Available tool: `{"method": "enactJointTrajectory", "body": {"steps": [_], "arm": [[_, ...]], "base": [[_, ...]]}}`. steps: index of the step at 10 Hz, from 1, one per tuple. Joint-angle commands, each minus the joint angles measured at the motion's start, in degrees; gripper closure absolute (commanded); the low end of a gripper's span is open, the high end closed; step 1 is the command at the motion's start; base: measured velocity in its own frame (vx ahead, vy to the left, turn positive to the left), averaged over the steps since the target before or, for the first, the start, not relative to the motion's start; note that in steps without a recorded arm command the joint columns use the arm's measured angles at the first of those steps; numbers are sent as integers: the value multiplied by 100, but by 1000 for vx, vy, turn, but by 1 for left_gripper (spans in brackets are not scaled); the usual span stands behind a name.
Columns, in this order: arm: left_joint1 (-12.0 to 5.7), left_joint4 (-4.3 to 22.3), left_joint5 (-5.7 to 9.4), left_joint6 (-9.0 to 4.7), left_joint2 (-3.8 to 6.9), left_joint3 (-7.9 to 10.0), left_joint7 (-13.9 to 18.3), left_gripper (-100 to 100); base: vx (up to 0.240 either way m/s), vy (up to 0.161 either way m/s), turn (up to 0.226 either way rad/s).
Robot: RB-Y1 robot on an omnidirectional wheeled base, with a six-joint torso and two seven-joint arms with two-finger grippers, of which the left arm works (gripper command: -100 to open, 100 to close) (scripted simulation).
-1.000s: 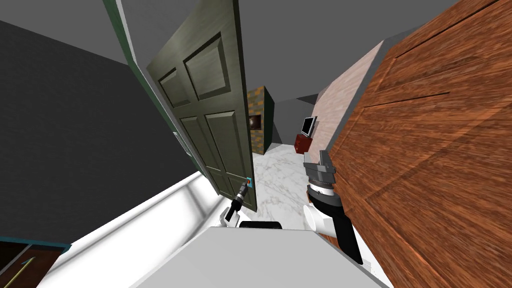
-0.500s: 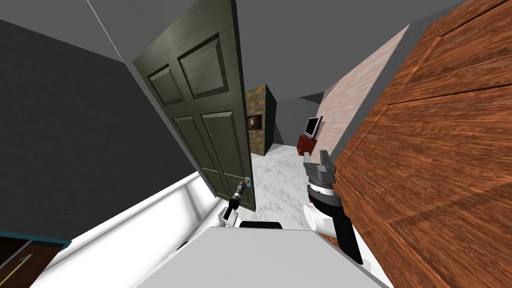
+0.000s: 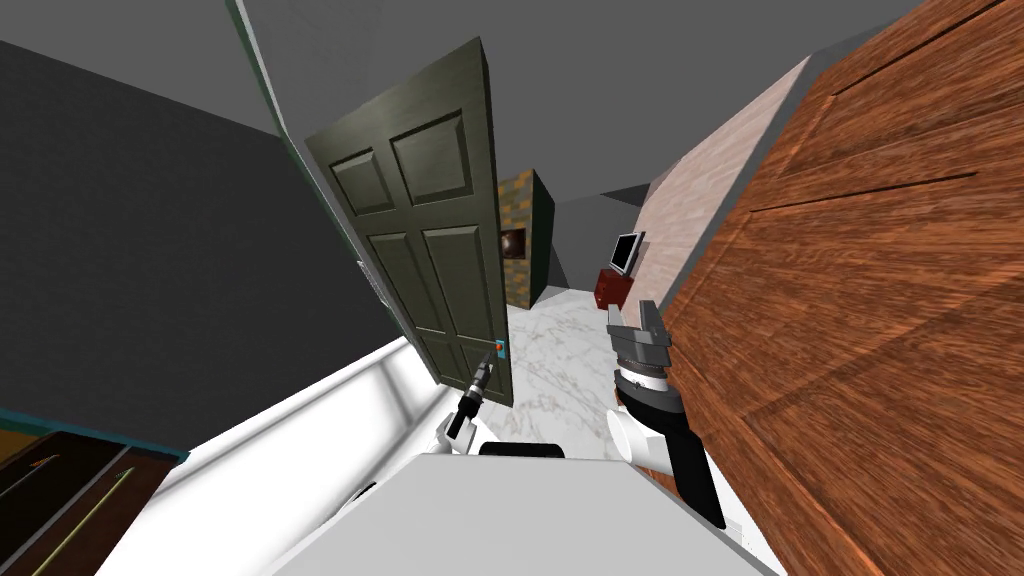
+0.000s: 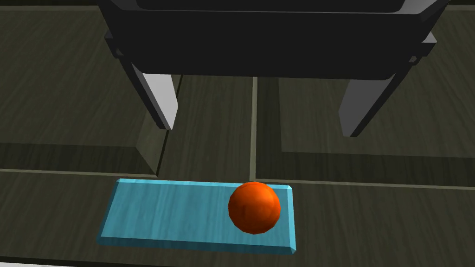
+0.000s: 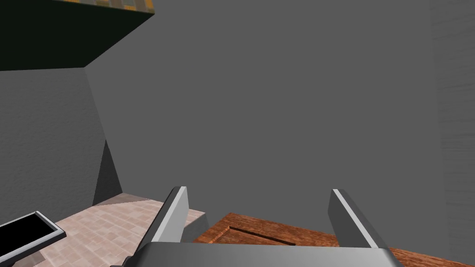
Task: Push the door open
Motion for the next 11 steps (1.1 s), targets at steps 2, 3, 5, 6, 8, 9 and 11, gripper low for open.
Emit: {"method": "enactJointTrajectory", "body": {"steps": [2, 3, 5, 6, 8, 9, 11], "arm": [[-5, -31, -8, 22, -16, -25, 29, -100], [-5, -44, -11, 30, -26, -33, 37, -100], [15, -51, -4, 18, -16, -14, 14, -100], [16, -48, -1, 12, -16, -8, 7, -100], [21, -31, 9, -19, -22, 17, -21, -100], [23, -22, 15, -36, -28, 30, -37, -100], [28, -5, 27, -68, -47, 56, -66, -100]], "base": [[-228, 8, 36], [-242, 19, 33], [-6, -12, -15], [160, -39, -18], [199, -45, -24], [215, -70, -25], [232, -41, -28]]}}
